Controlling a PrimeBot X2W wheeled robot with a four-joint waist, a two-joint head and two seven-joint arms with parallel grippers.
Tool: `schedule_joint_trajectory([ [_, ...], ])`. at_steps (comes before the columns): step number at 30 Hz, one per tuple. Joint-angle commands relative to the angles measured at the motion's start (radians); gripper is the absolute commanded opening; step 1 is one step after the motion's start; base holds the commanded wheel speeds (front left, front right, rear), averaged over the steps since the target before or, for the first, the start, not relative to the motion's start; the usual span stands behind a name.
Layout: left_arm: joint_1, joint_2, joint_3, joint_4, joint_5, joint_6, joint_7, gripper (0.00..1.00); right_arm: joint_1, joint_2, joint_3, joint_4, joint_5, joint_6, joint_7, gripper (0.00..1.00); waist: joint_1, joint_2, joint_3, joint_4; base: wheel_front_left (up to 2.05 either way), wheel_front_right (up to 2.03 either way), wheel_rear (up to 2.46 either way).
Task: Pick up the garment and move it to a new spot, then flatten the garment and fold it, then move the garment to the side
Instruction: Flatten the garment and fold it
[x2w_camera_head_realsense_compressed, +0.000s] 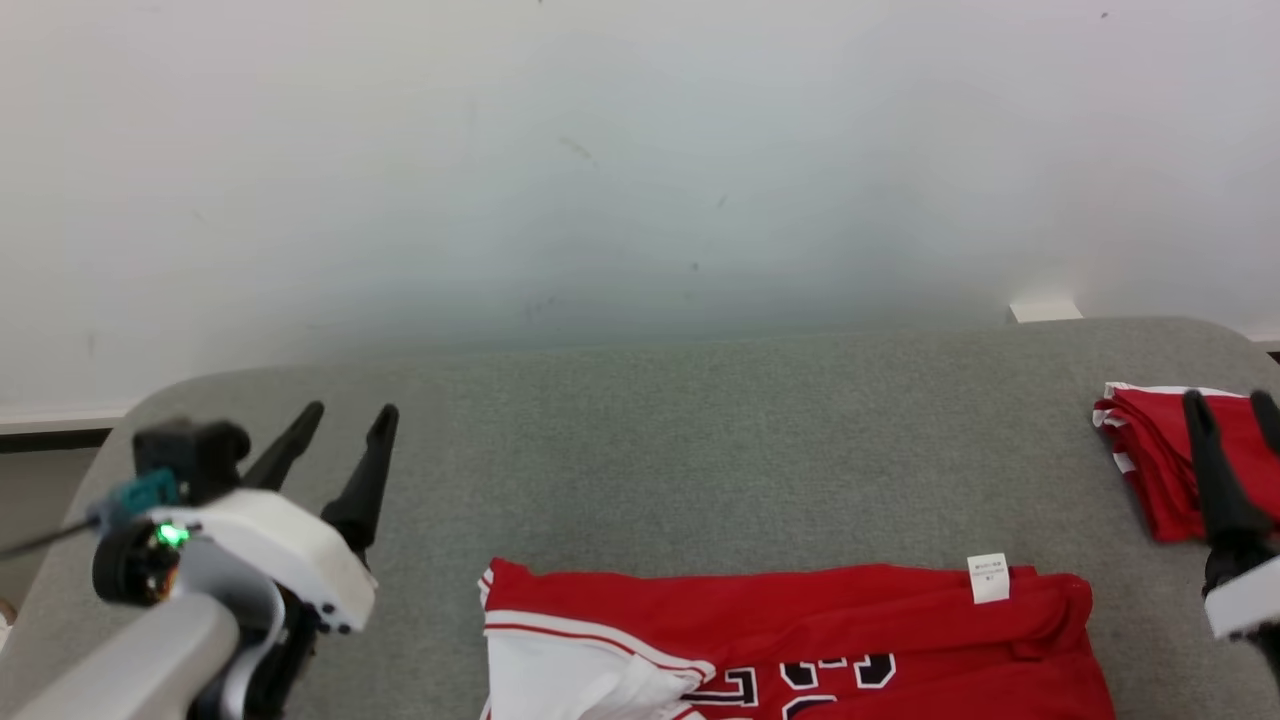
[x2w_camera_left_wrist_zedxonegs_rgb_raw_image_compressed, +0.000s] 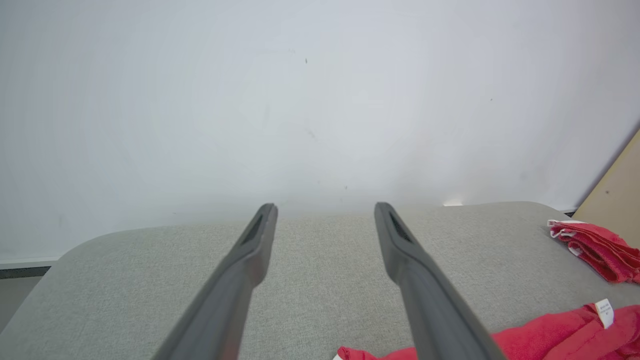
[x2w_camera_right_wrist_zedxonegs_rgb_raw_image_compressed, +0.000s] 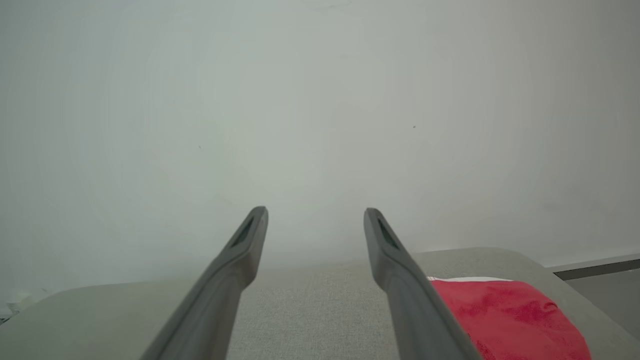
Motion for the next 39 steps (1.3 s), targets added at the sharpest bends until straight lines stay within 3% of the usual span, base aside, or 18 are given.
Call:
schedule_joint_trajectory([
  [1, 0.062, -0.017, 0.024, -0.021, 0.015, 0.042, -0.066, 1.00, 0.085, 0.042, -0.080, -0.048, -0.051, -0.002, -0.002, 1.00, 0.0000, 0.0000, -0.006, 0.009, 0.00, 0.00, 0.00],
  [6, 0.209, -0.064, 0.105, -0.087, 0.051, 0.114, -0.121, 1.00, 0.288, 0.134, -0.231, -0.151, -0.236, -0.002, -0.002, 1.00, 0.0000, 0.0000, -0.013, 0.019, 0.00, 0.00, 0.00],
  [9, 0.313, -0.126, 0.239, -0.142, 0.133, 0.121, -0.121, 1.00, 0.360, 0.186, -0.282, -0.186, -0.308, -0.002, -0.002, 1.00, 0.0000, 0.0000, -0.009, 0.017, 0.00, 0.00, 0.00],
  [14, 0.501, -0.263, 0.417, -0.167, 0.285, 0.076, -0.121, 1.00, 0.445, 0.271, -0.340, -0.207, -0.351, -0.002, -0.001, 1.00, 0.0000, 0.0000, 0.005, 0.010, 0.00, 0.00, 0.00],
  [16, 0.552, -0.328, 0.476, -0.155, 0.313, 0.037, -0.121, 1.00, 0.457, 0.283, -0.349, -0.195, -0.369, -0.002, -0.001, 1.00, 0.0000, 0.0000, 0.008, 0.009, 0.00, 0.00, 0.00],
  [20, 0.583, -0.401, 0.540, -0.116, 0.384, -0.044, -0.121, 1.00, 0.436, 0.291, -0.345, -0.154, -0.379, -0.002, 0.006, 1.00, 0.0000, 0.0000, 0.009, 0.005, 0.00, 0.00, 0.00],
  [27, 0.560, -0.457, 0.574, -0.051, 0.460, -0.128, -0.121, 1.00, 0.330, 0.284, -0.307, -0.034, -0.377, -0.002, 0.115, 1.00, 0.0000, 0.0000, 0.013, -0.004, 0.00, 0.00, 0.00],
  [39, 0.536, -0.513, 0.586, 0.026, 0.512, -0.186, -0.121, 1.00, 0.194, 0.301, -0.261, 0.250, -0.259, -0.002, 0.301, 1.00, 0.0000, 0.0000, 0.046, 0.033, 0.00, 0.00, 0.00],
])
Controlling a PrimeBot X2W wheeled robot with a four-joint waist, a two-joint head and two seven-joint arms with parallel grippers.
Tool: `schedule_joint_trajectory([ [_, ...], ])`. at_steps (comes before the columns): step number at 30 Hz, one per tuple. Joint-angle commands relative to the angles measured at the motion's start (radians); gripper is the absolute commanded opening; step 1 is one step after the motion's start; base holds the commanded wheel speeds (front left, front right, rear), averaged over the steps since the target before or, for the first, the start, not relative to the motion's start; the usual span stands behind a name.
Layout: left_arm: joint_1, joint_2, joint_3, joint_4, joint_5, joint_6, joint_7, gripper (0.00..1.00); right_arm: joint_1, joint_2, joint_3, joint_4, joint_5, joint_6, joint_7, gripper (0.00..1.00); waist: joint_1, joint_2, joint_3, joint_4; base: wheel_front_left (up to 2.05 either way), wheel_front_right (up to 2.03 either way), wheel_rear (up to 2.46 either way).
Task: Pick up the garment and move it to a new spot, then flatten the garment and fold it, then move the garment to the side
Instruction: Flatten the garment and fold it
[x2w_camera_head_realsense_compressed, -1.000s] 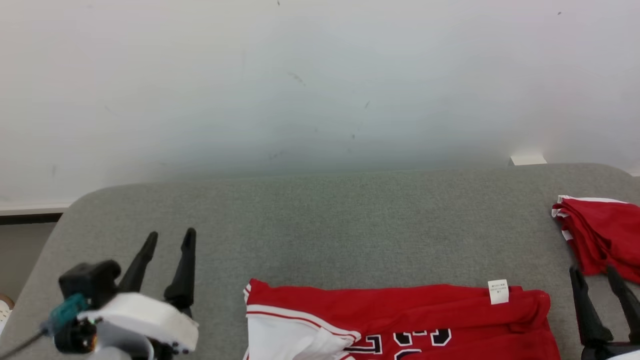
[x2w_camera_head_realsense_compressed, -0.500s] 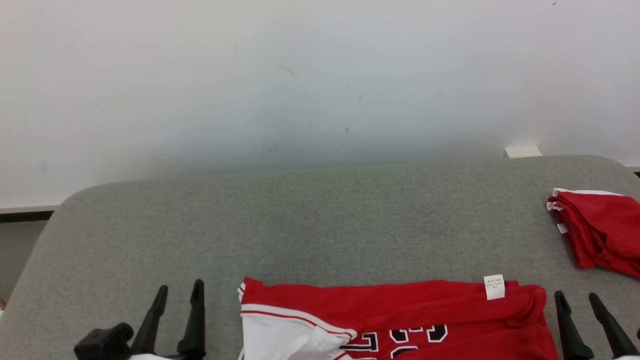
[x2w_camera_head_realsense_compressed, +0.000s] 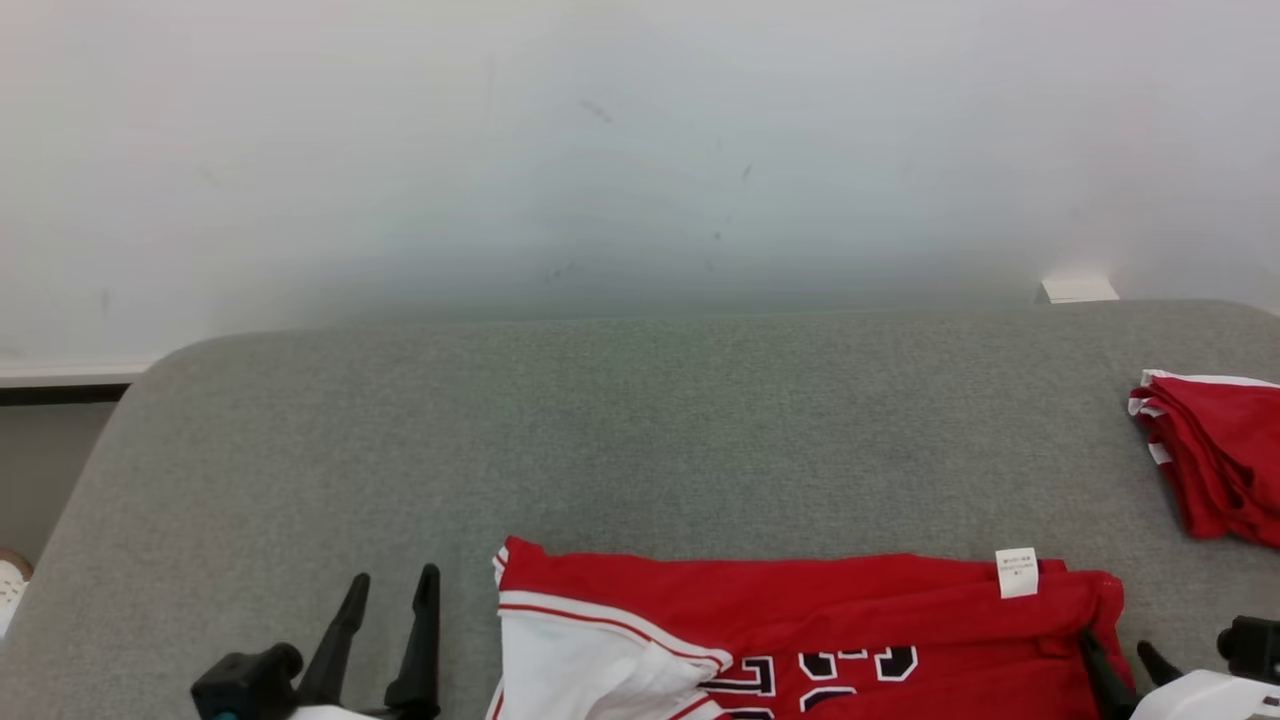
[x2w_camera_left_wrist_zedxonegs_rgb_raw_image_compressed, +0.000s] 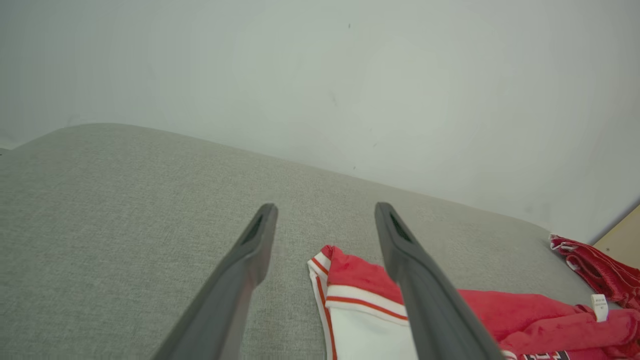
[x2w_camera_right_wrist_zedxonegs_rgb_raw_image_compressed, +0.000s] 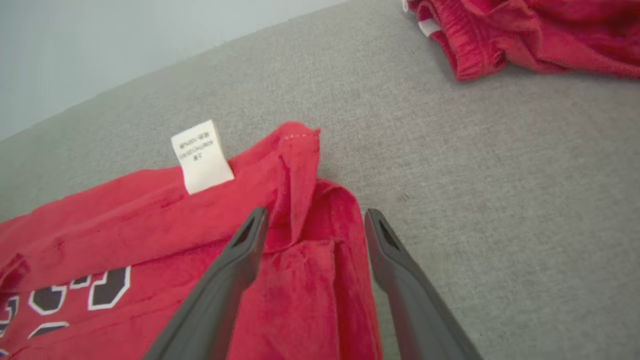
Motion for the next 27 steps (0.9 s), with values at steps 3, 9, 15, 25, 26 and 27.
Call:
schedule_joint_trajectory([
  [3, -0.011, -0.003, 0.004, 0.021, 0.023, -0.012, 0.000, 1.00, -0.033, 0.011, 0.010, 0.075, 0.043, -0.002, 0.037, 1.00, -0.0001, -0.0001, 0.008, 0.017, 0.00, 0.00, 0.00],
  [9, -0.019, -0.006, 0.008, 0.047, 0.024, -0.025, 0.000, 1.00, -0.060, 0.045, 0.022, 0.182, 0.139, -0.002, 0.139, 1.00, -0.0001, -0.0001, 0.014, 0.037, 0.00, 0.00, 0.00],
  [15, -0.023, -0.013, 0.011, 0.064, 0.030, -0.034, 0.000, 1.00, -0.110, 0.052, 0.030, 0.223, 0.197, -0.002, 0.130, 1.00, -0.0001, -0.0001, 0.019, 0.054, 0.00, 0.00, 0.00],
  [25, -0.024, -0.026, 0.006, 0.088, 0.025, -0.042, 0.000, 1.00, -0.168, 0.059, 0.075, 0.292, 0.240, -0.001, 0.136, 0.12, -0.0001, -0.0001, 0.015, 0.076, 0.00, 0.00, 0.00],
  [26, -0.024, -0.026, 0.006, 0.090, 0.024, -0.042, 0.000, 1.00, -0.169, 0.058, 0.078, 0.292, 0.247, -0.001, 0.135, 0.00, -0.0001, -0.0001, 0.014, 0.078, 0.00, 0.00, 0.00],
  [27, -0.024, -0.027, 0.007, 0.091, 0.024, -0.043, 0.000, 1.00, -0.169, 0.057, 0.079, 0.292, 0.258, -0.001, 0.131, 0.00, -0.0001, -0.0001, 0.013, 0.079, 0.00, 0.00, 0.00],
])
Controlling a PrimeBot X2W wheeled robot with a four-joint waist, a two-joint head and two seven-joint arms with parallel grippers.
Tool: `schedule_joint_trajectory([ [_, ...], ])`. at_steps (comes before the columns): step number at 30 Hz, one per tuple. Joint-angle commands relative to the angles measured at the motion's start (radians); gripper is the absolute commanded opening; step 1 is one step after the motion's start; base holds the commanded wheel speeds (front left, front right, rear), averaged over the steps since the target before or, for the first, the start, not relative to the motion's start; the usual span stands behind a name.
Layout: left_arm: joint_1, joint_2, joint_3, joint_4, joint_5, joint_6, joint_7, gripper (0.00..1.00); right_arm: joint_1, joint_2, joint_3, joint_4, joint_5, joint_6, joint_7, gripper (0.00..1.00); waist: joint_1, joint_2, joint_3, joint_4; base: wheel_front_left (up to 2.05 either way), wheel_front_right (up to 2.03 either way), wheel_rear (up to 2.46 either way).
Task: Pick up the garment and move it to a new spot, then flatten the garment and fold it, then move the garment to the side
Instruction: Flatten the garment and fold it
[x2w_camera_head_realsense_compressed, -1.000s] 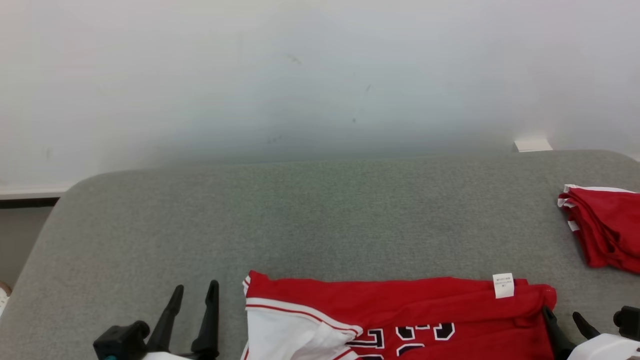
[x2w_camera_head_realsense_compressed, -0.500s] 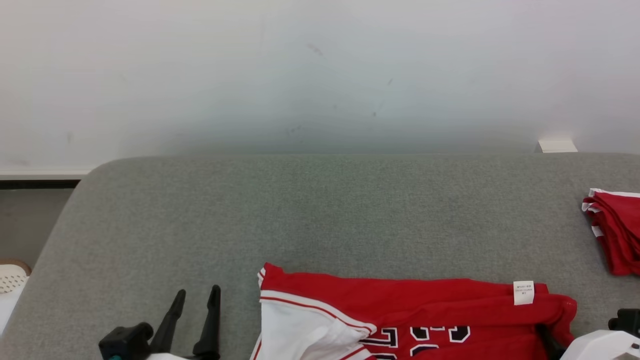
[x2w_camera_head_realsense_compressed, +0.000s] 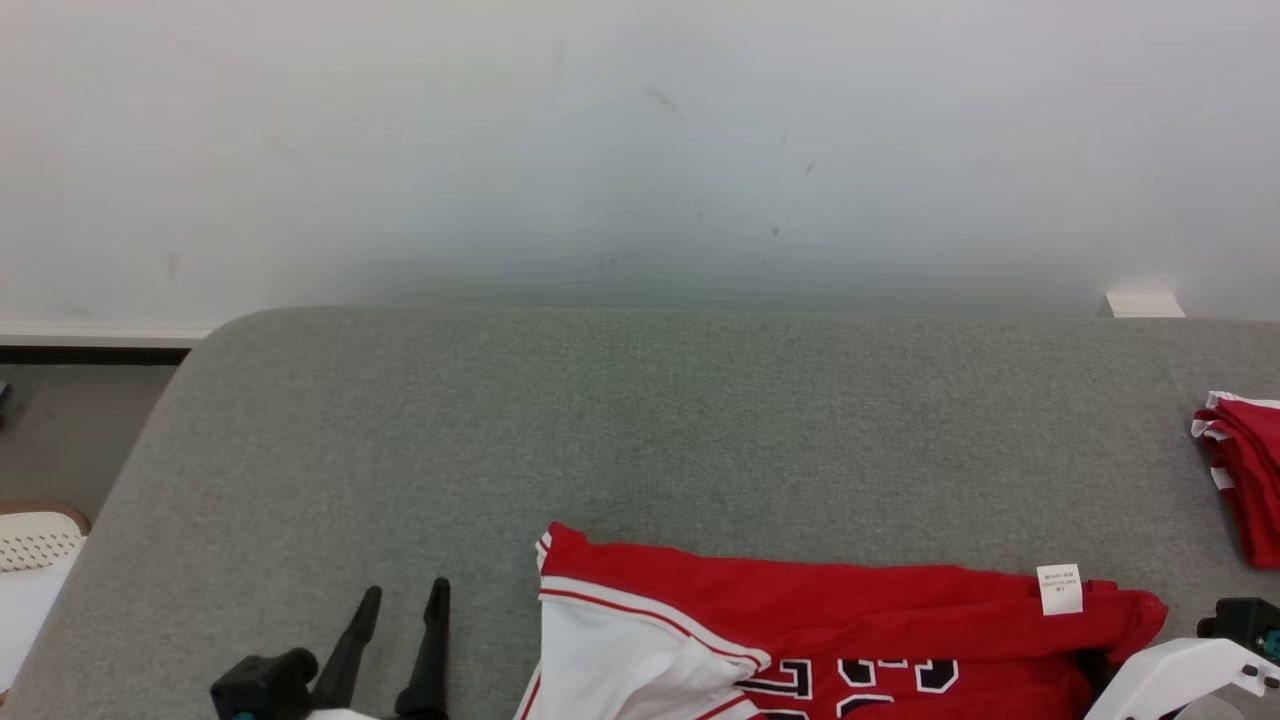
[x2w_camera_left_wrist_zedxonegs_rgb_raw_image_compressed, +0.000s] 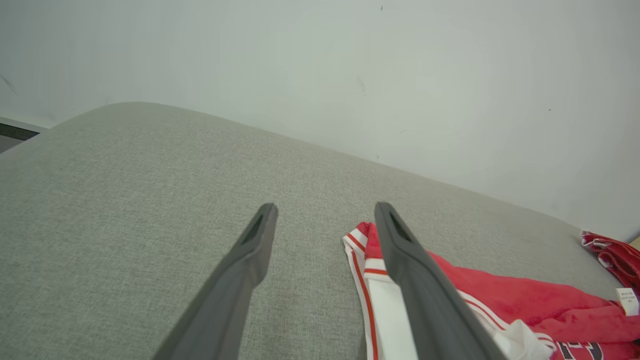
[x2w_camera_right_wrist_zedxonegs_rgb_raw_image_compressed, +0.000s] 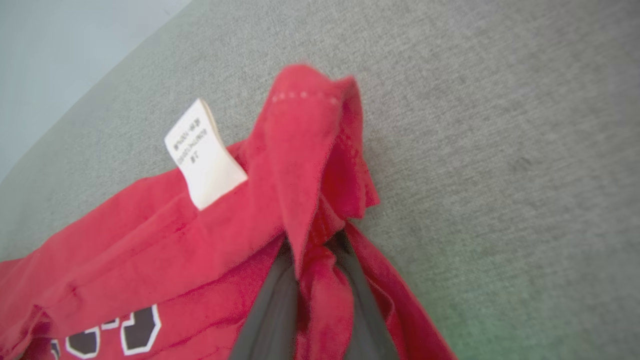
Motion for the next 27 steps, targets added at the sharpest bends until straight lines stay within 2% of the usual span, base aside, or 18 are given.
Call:
schedule_joint_trajectory([
  [1, -0.004, -0.001, 0.004, 0.004, -0.006, -0.005, 0.000, 1.00, 0.002, 0.011, 0.010, 0.004, 0.019, 0.001, 0.004, 0.00, 0.0000, -0.0001, -0.002, 0.001, 0.00, 0.00, 0.00],
  [12, 0.017, -0.007, 0.019, 0.009, -0.008, -0.005, 0.000, 1.00, 0.007, -0.079, -0.010, -0.032, 0.087, 0.001, -0.127, 0.00, 0.0000, -0.0001, -0.016, -0.013, 0.00, 0.00, 0.00],
  [18, 0.019, -0.013, 0.018, 0.018, -0.007, -0.011, 0.000, 1.00, 0.010, -0.120, -0.009, -0.051, 0.109, 0.001, -0.155, 0.00, 0.0000, -0.0001, -0.019, -0.024, 0.00, 0.00, 0.00],
  [23, 0.018, -0.017, 0.020, 0.024, -0.006, -0.015, 0.000, 1.00, 0.023, -0.132, 0.018, -0.150, 0.117, 0.001, -0.166, 0.00, 0.0000, -0.0001, -0.022, -0.021, 0.00, 0.00, 0.00],
  [27, 0.018, -0.016, 0.027, 0.028, -0.004, -0.016, 0.000, 1.00, 0.045, -0.107, 0.037, -0.277, 0.149, 0.001, -0.153, 0.00, 0.0000, -0.0001, -0.028, -0.009, 0.00, 0.00, 0.00],
])
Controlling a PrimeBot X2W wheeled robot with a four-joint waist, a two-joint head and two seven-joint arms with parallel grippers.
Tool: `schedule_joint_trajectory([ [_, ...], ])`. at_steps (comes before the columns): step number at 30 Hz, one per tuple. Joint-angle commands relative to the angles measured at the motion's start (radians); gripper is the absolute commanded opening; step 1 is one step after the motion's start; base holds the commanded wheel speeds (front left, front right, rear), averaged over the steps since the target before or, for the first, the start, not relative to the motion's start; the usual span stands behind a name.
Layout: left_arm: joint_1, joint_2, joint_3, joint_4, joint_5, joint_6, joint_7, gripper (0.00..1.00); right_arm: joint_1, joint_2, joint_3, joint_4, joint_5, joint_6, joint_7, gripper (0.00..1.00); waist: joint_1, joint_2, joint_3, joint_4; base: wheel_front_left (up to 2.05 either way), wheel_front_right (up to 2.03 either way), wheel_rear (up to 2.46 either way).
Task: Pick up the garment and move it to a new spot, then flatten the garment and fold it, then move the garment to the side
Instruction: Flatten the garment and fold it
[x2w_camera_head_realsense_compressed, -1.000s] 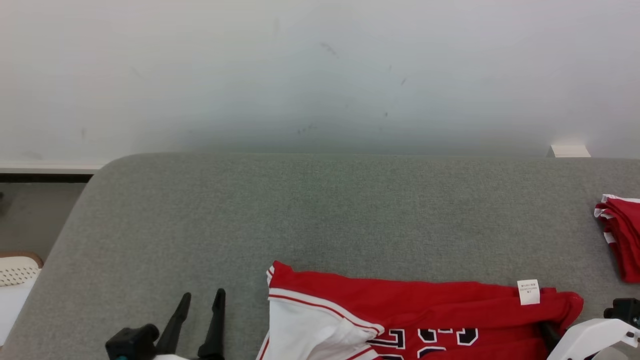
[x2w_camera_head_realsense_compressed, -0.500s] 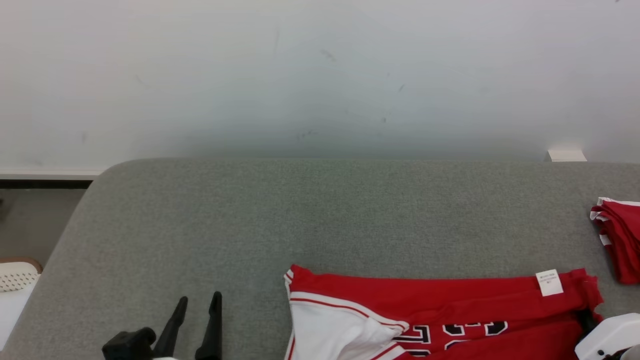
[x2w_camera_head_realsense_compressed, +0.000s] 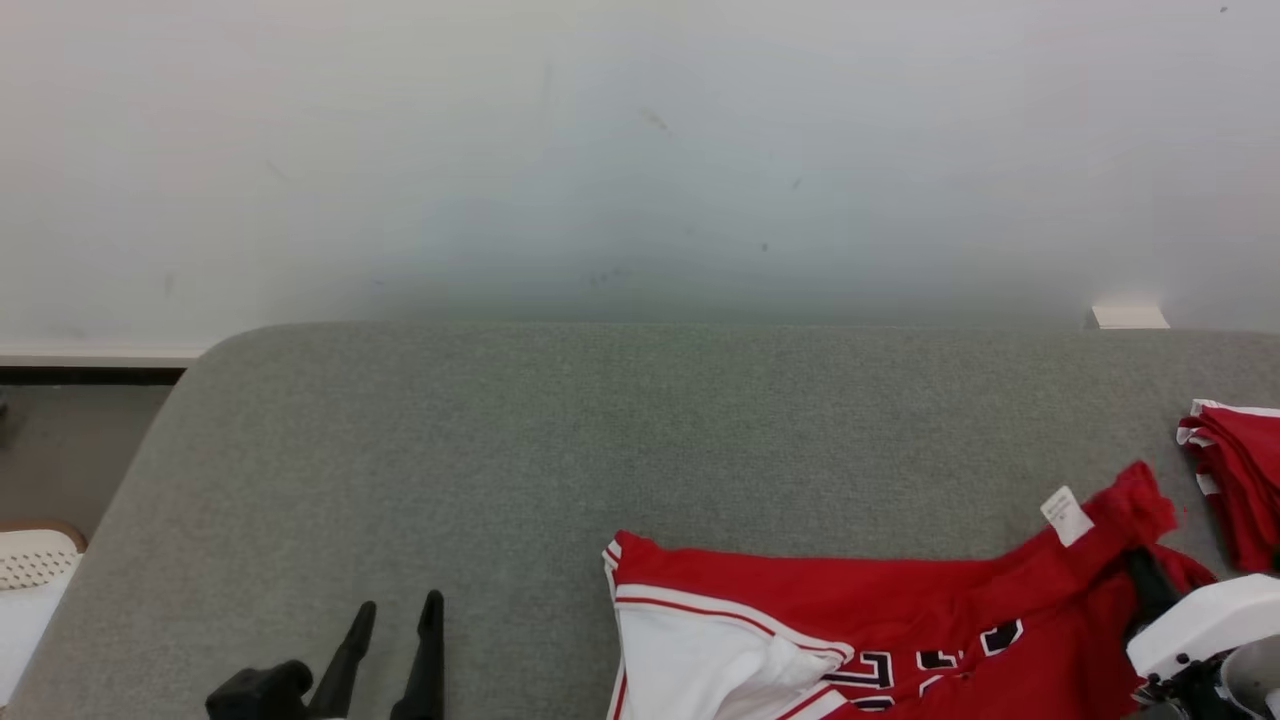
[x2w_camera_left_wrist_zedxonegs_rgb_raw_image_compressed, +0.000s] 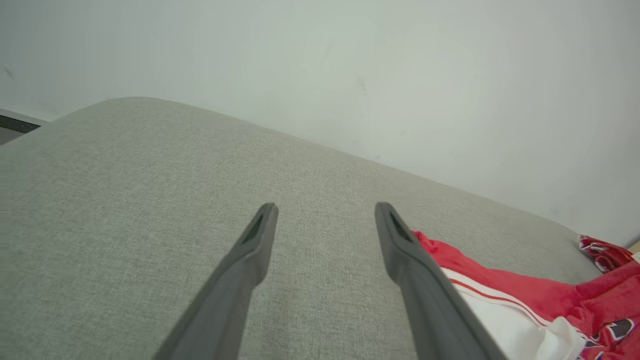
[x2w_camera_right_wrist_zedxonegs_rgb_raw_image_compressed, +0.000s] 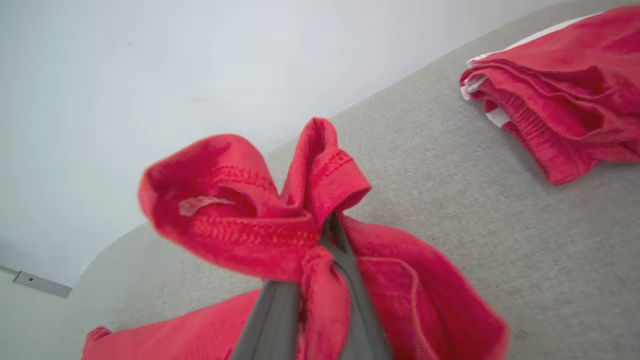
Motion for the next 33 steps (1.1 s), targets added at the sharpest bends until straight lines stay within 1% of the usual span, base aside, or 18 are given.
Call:
schedule_joint_trajectory([
  [1, 0.004, 0.001, 0.004, 0.002, -0.002, -0.004, 0.000, 1.00, 0.021, 0.011, 0.008, -0.058, 0.015, 0.000, 0.010, 0.00, 0.0000, -0.0001, -0.003, 0.011, 0.00, 0.00, 0.00],
  [6, 0.002, -0.008, 0.003, 0.008, 0.002, -0.010, 0.000, 1.00, 0.065, 0.055, 0.035, -0.230, 0.049, 0.000, 0.059, 0.00, 0.0000, -0.0001, -0.012, 0.053, 0.00, 0.00, 0.00],
  [9, 0.005, -0.012, 0.003, 0.014, 0.004, -0.013, 0.000, 1.00, 0.098, 0.096, 0.055, -0.319, 0.076, 0.000, 0.107, 0.00, 0.0000, -0.0001, -0.014, 0.084, 0.00, 0.00, 0.00],
  [11, 0.005, -0.015, 0.003, 0.020, 0.004, -0.016, 0.000, 1.00, 0.115, 0.130, 0.070, -0.363, 0.091, 0.000, 0.139, 0.00, 0.0000, -0.0001, -0.015, 0.103, 0.00, 0.00, 0.00],
  [12, 0.005, -0.015, 0.003, 0.020, 0.004, -0.016, 0.000, 1.00, 0.115, 0.130, 0.070, -0.363, 0.091, 0.000, 0.139, 0.00, 0.0000, -0.0001, -0.015, 0.103, 0.00, 0.00, 0.00],
  [14, 0.004, -0.018, 0.000, 0.025, 0.004, -0.019, 0.000, 1.00, 0.127, 0.158, 0.080, -0.385, 0.092, 0.000, 0.160, 0.00, 0.0000, -0.0001, -0.015, 0.122, 0.00, 0.00, 0.00],
  [18, -0.005, -0.020, -0.006, 0.032, 0.006, -0.023, 0.000, 1.00, 0.121, 0.224, 0.100, -0.370, 0.073, 0.000, 0.180, 0.00, 0.0000, -0.0001, -0.016, 0.160, 0.00, 0.00, 0.00],
  [21, -0.013, -0.017, -0.009, 0.039, 0.005, -0.026, 0.002, 1.00, 0.096, 0.254, 0.105, -0.332, 0.065, 0.000, 0.174, 0.00, 0.0000, -0.0001, -0.013, 0.184, 0.00, 0.00, 0.00],
  [23, -0.014, -0.014, -0.010, 0.045, 0.003, -0.028, 0.003, 1.00, 0.079, 0.269, 0.115, -0.298, 0.048, 0.000, 0.158, 0.00, 0.0000, -0.0001, -0.010, 0.197, 0.00, 0.00, 0.00],
  [29, -0.018, -0.011, -0.012, 0.057, -0.004, -0.026, 0.005, 1.00, 0.039, 0.289, 0.156, -0.178, 0.092, 0.000, 0.150, 0.00, 0.0000, -0.0001, -0.001, 0.216, 0.00, 0.00, 0.00],
  [30, -0.020, -0.011, -0.012, 0.057, -0.005, -0.025, 0.005, 1.00, 0.031, 0.289, 0.171, -0.160, 0.109, 0.000, 0.142, 0.11, 0.0000, -0.0001, 0.000, 0.217, 0.00, 0.00, 0.00],
  [31, -0.022, -0.010, -0.013, 0.059, -0.006, -0.025, 0.005, 1.00, 0.022, 0.289, 0.193, -0.140, 0.124, 0.000, 0.139, 0.37, 0.0000, -0.0001, 0.001, 0.218, 0.00, 0.00, 0.00],
  [32, -0.023, -0.010, -0.013, 0.060, -0.007, -0.025, 0.005, 1.00, 0.013, 0.289, 0.216, -0.127, 0.136, 0.000, 0.132, 0.84, 0.0000, -0.0001, 0.002, 0.217, 0.00, 0.00, 0.00],
  [33, -0.023, -0.009, -0.012, 0.060, -0.009, -0.023, 0.005, 1.00, 0.004, 0.289, 0.236, -0.116, 0.153, 0.000, 0.122, 1.00, 0.0000, -0.0001, 0.003, 0.215, 0.00, 0.00, 0.00],
])
